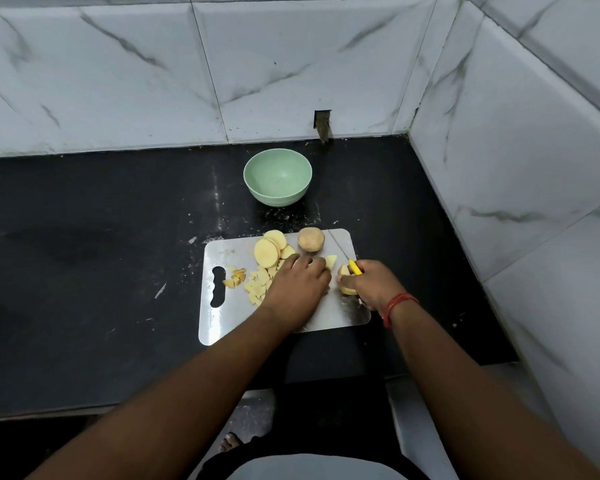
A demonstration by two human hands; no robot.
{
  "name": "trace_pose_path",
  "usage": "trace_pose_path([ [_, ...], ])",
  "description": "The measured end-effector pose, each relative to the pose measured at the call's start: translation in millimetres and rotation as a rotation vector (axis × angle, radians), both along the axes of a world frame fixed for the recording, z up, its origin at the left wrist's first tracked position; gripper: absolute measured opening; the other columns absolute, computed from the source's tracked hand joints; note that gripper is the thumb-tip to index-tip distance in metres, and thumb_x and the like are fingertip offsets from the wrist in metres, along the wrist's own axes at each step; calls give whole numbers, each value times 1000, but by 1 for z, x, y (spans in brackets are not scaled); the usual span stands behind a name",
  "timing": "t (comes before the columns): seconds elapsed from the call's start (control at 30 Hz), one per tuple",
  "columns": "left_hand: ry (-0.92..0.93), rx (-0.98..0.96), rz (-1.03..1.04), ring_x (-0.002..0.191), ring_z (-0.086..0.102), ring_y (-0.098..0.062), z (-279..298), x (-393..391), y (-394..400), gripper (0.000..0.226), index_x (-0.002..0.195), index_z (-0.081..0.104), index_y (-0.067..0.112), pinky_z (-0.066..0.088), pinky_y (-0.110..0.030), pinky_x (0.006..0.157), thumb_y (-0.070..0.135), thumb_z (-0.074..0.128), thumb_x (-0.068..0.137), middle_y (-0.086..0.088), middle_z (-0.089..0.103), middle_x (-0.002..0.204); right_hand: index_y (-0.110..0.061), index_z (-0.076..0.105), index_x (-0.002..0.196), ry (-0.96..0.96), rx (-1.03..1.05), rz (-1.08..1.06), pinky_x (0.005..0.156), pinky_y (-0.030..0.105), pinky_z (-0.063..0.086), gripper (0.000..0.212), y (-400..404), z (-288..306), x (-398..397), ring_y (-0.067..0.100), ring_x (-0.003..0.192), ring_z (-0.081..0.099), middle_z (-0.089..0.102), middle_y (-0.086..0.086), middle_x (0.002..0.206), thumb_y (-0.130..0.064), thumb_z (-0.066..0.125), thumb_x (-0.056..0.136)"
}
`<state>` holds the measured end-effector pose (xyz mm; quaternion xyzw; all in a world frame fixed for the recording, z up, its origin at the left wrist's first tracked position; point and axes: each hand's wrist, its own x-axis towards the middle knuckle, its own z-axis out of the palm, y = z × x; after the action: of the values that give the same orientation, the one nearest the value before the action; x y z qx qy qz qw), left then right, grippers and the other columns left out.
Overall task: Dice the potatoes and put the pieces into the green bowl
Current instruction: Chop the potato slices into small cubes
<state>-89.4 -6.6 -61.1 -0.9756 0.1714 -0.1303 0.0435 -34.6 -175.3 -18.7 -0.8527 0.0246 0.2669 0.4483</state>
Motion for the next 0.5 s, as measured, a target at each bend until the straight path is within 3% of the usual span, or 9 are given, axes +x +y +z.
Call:
trace_pose_path([
  [0.07,15,7,51,99,60,-28,5,3,6,25,105,70,16,50,-42,89,35,69,89,-5,64,107,-11,65,82,-29,-14,11,49,27,41,18,-3,-1,-5,20,58,54,60,4,67,-27,73,84],
  [0.3,-26,-166,-148,106,57,-32,0,-15,-2,26,114,66,8,42,-44,105,20,55,93,-11,62,116,-11,66,85,-181,-233,15,71,32,51,8,-5,-6,-13,25,78,63,67,8,83,-19,63,88],
  [0.5,7,-182,-238,117,57,-28,-10,-29,-10,34,125,66,9,40,-44,112,30,56,100,-10,63,125,-14,61,87,-161,-232,4,65,31,46,14,-10,-1,-24,21,74,60,62,5,82,-25,54,93],
])
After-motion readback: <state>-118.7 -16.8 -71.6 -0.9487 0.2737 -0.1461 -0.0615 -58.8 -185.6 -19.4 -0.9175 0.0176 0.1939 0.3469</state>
